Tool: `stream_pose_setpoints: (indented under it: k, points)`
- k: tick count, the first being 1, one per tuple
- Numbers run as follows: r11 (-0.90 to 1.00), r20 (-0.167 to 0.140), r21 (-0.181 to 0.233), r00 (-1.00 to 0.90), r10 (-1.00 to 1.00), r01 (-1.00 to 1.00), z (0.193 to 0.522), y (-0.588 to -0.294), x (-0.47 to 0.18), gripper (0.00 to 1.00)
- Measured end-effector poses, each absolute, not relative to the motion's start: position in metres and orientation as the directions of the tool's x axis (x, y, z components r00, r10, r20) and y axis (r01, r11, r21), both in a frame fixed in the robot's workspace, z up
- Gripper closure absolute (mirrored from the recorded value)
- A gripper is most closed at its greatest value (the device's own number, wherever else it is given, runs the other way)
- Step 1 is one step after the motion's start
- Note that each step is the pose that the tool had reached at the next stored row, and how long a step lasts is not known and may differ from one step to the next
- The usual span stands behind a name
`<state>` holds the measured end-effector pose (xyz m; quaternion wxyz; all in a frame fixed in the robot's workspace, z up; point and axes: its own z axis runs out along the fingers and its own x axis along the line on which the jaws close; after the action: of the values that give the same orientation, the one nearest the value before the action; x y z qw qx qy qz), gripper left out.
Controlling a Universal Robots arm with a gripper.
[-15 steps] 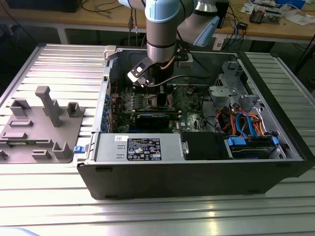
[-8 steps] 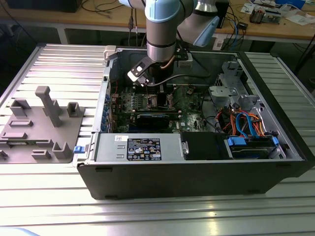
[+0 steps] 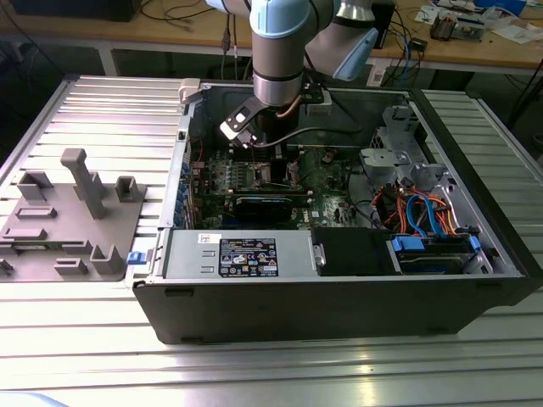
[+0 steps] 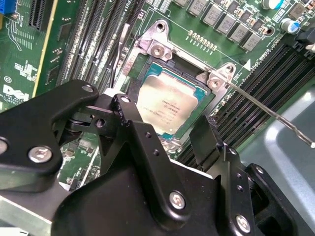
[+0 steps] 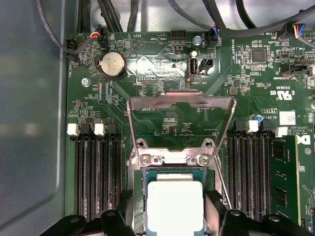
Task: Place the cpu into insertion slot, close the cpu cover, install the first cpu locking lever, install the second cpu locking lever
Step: 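Place the cpu into insertion slot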
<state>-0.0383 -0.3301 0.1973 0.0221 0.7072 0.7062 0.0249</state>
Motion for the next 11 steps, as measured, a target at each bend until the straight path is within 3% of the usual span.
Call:
stream_pose_setpoints:
  k: [11]
  points:
    - [-0.002,0.001,0.066,0.001,1.0,0.998,0.2001,-0.3323,-0.0384,0.33]
